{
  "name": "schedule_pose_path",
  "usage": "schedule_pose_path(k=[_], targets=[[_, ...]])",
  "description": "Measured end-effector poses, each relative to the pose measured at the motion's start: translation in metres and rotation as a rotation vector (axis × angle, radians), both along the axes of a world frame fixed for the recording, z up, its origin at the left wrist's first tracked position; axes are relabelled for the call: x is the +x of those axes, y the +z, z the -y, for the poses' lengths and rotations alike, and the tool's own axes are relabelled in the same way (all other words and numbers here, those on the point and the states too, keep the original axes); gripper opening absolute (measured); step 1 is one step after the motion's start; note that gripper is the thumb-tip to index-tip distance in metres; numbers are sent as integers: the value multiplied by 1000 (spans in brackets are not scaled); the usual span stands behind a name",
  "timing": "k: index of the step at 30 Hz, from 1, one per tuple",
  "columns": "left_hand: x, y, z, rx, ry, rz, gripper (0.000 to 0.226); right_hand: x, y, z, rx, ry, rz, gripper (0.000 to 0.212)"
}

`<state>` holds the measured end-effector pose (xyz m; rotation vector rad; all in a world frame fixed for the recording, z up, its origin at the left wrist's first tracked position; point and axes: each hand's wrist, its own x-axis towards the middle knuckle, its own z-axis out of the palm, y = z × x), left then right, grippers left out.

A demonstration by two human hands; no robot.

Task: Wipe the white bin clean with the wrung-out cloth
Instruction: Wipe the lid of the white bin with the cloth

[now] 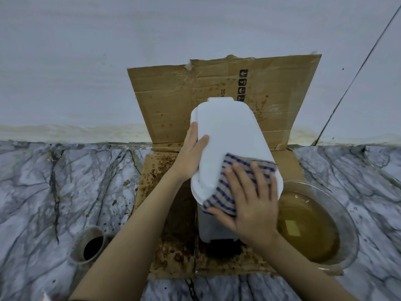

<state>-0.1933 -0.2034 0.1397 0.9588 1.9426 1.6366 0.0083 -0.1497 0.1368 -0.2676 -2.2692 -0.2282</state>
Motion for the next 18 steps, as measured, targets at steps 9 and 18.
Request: schedule_pose_path(k=[9, 18], targets=[[2, 5, 1, 39, -22, -65, 66, 30, 2, -46, -98, 126, 89, 73], [11, 13, 5, 79, -19, -34, 37, 37, 12, -57, -818, 297, 132, 72]])
